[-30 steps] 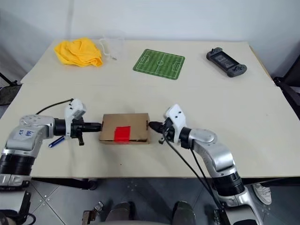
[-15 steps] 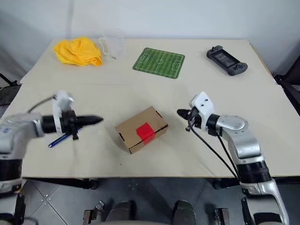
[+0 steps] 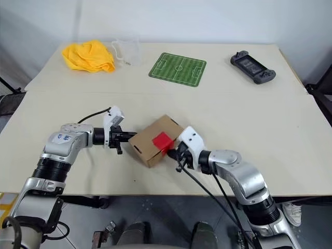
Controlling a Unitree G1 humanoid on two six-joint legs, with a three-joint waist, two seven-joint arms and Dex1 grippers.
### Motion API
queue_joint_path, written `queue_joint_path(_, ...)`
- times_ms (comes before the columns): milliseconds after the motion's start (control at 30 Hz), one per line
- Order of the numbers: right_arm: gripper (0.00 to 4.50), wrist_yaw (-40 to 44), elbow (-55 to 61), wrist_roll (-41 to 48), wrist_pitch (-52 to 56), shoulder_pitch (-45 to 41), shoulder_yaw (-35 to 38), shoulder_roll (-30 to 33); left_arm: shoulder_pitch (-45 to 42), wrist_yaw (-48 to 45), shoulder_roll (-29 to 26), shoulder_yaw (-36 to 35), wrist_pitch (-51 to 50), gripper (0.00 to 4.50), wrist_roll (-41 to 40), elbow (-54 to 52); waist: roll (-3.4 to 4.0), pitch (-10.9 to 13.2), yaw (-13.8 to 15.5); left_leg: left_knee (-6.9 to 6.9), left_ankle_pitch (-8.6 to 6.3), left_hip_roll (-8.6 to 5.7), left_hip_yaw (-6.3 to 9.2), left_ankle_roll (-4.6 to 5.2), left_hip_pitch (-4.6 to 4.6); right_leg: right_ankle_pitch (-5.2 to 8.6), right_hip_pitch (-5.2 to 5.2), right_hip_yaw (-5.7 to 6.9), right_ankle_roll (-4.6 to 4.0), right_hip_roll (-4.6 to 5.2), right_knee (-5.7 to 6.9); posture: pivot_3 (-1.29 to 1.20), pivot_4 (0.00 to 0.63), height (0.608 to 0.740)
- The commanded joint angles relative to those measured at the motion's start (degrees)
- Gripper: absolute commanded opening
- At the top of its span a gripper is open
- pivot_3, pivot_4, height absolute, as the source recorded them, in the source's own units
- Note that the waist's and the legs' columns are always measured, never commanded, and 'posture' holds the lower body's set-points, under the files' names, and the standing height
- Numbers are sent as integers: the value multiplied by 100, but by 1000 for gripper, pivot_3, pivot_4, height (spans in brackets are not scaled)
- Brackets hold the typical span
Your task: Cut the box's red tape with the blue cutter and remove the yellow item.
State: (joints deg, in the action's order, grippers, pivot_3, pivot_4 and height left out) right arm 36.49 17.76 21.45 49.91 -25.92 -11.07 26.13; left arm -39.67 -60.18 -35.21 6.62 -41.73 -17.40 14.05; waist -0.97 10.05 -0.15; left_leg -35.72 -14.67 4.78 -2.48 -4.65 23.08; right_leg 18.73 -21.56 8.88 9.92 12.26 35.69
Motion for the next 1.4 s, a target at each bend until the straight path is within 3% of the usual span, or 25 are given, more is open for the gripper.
queue_joint_path(33, 0, 132, -153, -25, -249, -201, 253, 181, 138, 45, 204, -62, -449, 25, -380, -685, 0, 1, 31, 0, 0, 0, 2, 0, 2, 0, 0, 1, 0, 0, 0, 0, 150, 740)
queue_joint_path(233, 0, 678, -895, -204, -776, -533, 266, 642, 472, 609, 758, -58, -905, 25, -494, -1255, 1, 1, 14, -24, -5, 0, 2, 9, 11, -2, 3, 0, 2, 0, 4, 0, 150, 740)
queue_joint_path(567, 0, 1300, -2323, -834, -1918, -1072, 115, 749, 933, 1357, 1470, -50, -1096, 25, -599, -1757, 2, 1, -1, -29, -5, 0, 1, 9, 10, -2, 5, 0, 3, 1, 4, 0, 150, 740)
queue_joint_path(733, 0, 1433, -2308, -887, -2227, -921, 483, 1081, 1244, 1322, 974, -499, -1204, 25, -824, -2183, 5, 3, -1, -28, -5, 1, 1, 9, 10, -2, 4, 1, 3, 1, 4, 0, 150, 740)
queue_joint_path(833, 0, 1872, -1814, -330, -2031, -501, 1161, 1599, 1808, 643, 198, -1327, -871, 25, -1337, -2685, 9, 6, -3, -23, -5, 1, 1, 9, 10, -2, 4, 0, 3, 1, -2, 0, 150, 740)
queue_joint_path(900, 401, 2321, -1479, 30, -1985, -155, 1469, 1926, 2198, 221, -137, -1949, -599, 416, -1745, -2907, 11, 7, 8, -21, -6, 1, 0, 9, 10, -2, 3, 2, 3, 1, -11, 0, 150, 740)
queue_joint_path(967, 991, 2600, -1063, 460, -2186, 339, 1974, 2035, 2597, 184, -472, -2739, 263, 933, -1516, -2650, 11, 7, 18, -18, -7, 1, -1, 9, 9, -2, 3, 3, 3, 1, -15, 0, 150, 740)
queue_joint_path(1033, 1595, 2774, -640, 877, -2355, 687, 2360, 1943, 2860, 183, -727, -3252, 860, 1481, -1300, -2252, 11, 7, 13, -11, -8, 2, -1, 10, 9, -2, 4, 4, 3, 1, -15, 0, 150, 740)
queue_joint_path(1100, 2326, 2430, -84, 1400, -2139, 845, 2618, 1627, 3374, -364, -1166, -3713, 949, 2109, -1426, -1812, 11, 7, -32, -17, -10, 3, -3, 10, 6, -2, 6, 2, 1, 1, -9, 0, 150, 740)
queue_joint_path(1200, 3343, 2501, 743, 1752, -2237, 1270, 2474, 1397, 3956, -767, -1783, -4131, 1194, 3010, -1282, -971, 16, 9, -20, -13, -12, 6, -8, 11, -1, -4, 2, -4, -2, 0, -5, 0, 150, 740)
queue_joint_path(1300, 4424, 2687, 1430, 1905, -2364, 1672, 1977, 1267, 3933, -730, -2204, -4632, 1653, 3949, -1172, 517, 10, 7, 48, -9, -14, 6, -7, 13, 0, -4, 1, -2, -1, 0, -7, 0, 150, 740)
queue_joint_path(1367, 4500, 2511, 1685, 2001, -2315, 1635, 1772, 1144, 3928, -830, -2436, -4640, 2159, 4485, -968, 1291, 8, 7, 46, -13, -15, 7, -6, 14, 2, -4, 2, -1, -1, 0, -6, 0, 150, 740)
queue_joint_path(1400, 4500, 2461, 1785, 1931, -2409, 1585, 1641, 1075, 3980, -969, -2586, -4554, 2403, 4485, -833, 1701, 8, 7, 40, -18, -17, 7, -8, 15, 2, -4, 2, -3, -2, 0, -7, 0, 150, 740)
